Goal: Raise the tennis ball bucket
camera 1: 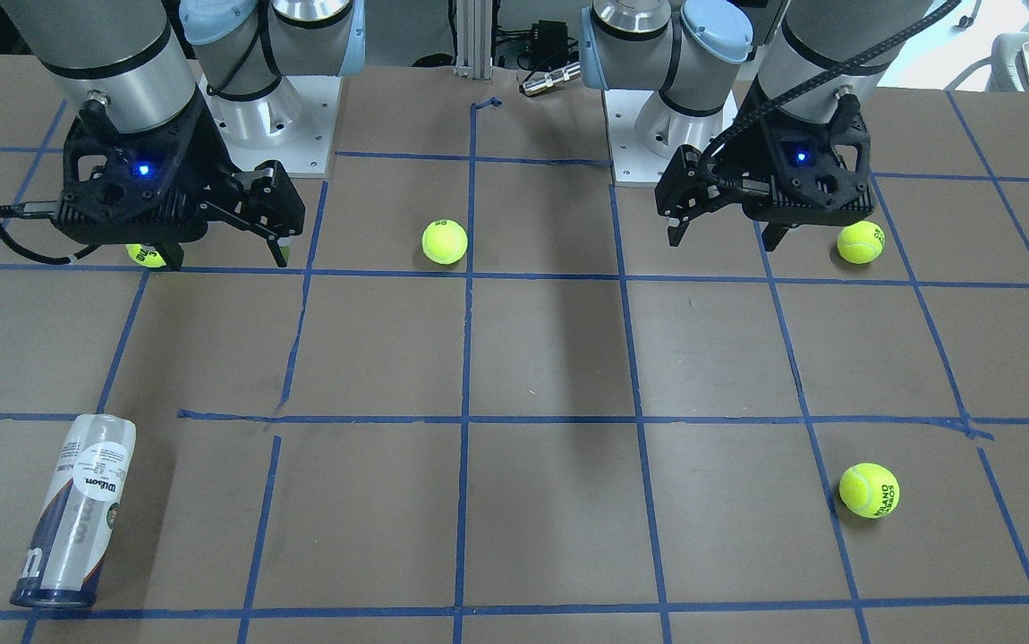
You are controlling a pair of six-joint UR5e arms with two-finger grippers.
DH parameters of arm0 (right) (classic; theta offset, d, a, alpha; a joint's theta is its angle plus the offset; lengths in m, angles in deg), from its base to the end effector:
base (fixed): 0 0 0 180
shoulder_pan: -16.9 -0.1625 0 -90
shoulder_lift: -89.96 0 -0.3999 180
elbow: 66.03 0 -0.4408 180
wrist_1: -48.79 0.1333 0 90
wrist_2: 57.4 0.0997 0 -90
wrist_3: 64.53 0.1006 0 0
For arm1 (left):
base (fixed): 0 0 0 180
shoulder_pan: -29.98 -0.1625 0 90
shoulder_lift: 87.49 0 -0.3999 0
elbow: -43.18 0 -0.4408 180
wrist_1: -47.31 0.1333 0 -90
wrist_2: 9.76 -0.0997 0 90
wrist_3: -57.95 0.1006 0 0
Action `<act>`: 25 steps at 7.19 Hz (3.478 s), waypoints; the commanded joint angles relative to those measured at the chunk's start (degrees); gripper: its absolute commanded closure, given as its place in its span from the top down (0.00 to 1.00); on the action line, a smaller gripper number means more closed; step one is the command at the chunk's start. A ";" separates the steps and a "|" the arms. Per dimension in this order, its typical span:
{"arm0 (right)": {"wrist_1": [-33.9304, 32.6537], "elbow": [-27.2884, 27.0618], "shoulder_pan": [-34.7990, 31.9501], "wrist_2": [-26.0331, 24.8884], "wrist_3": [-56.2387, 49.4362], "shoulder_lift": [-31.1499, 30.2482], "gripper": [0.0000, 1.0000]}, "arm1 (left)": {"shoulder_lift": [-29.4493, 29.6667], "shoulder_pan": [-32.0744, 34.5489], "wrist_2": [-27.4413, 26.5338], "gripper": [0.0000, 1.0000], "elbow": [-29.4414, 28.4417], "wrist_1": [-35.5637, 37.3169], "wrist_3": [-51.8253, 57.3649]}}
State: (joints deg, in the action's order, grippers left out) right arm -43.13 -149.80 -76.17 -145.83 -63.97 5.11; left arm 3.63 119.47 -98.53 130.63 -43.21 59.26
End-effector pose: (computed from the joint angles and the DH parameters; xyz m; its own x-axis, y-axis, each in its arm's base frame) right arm 0.1670 -0.5733 0.4739 -0.9986 -0.0452 -0.0279 -0.0437 0.9977 -0.0521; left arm -0.1306 -0.5509 0.4743 -0.9997 0.0143 0.0211 0.0140 0.9998 -0.0164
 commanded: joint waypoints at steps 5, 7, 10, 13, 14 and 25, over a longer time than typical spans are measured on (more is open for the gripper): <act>0.25 0.36 0.87 -0.95 -0.47 0.47 1.00 | 0.02 -0.02 0.09 1.00 0.00 0.09 0.00; 0.69 0.28 0.87 -0.86 -0.03 0.29 1.00 | 0.02 -0.11 0.09 1.00 0.00 0.09 0.00; -0.36 -0.51 0.70 -0.51 -0.81 0.47 1.00 | -0.07 -0.11 0.00 1.00 0.00 0.09 0.00; -2.12 -0.69 0.69 -0.51 -0.82 0.47 1.00 | 0.02 -0.55 -0.18 1.00 0.00 0.00 -0.09; -2.38 -0.69 0.69 -0.51 -0.82 1.08 1.00 | 0.02 -0.46 -0.18 1.00 0.00 0.09 0.00; -23.48 4.50 19.42 -2.27 -17.43 34.29 1.00 | 0.02 -0.19 -0.44 1.00 0.09 0.17 0.00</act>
State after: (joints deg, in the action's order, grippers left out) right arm -66.32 -145.22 -56.79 -148.01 -81.45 37.80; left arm 3.69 119.22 -98.70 130.75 -43.11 59.26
